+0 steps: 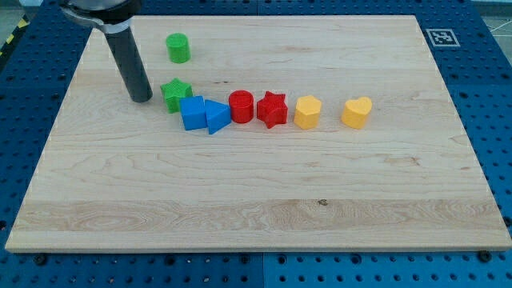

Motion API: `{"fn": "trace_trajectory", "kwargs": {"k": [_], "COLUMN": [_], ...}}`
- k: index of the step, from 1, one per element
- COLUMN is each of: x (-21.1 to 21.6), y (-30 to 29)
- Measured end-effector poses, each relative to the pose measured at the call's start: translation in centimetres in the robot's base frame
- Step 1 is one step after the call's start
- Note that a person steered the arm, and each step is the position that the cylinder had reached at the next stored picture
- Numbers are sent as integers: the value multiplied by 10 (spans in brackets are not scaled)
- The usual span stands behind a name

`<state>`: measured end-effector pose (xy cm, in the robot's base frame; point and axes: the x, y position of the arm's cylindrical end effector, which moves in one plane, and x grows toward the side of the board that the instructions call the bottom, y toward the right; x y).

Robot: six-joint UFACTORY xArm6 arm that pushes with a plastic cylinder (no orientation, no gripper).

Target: Slide the green star towards right and up a bit

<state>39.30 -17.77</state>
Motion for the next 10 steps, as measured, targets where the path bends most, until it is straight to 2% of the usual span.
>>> {"fn": "trace_trajectory", "kwargs": {"k": [1,3,4,7,10], "x": [0,33,27,-1,-5], "y": [5,5,14,87,98]}}
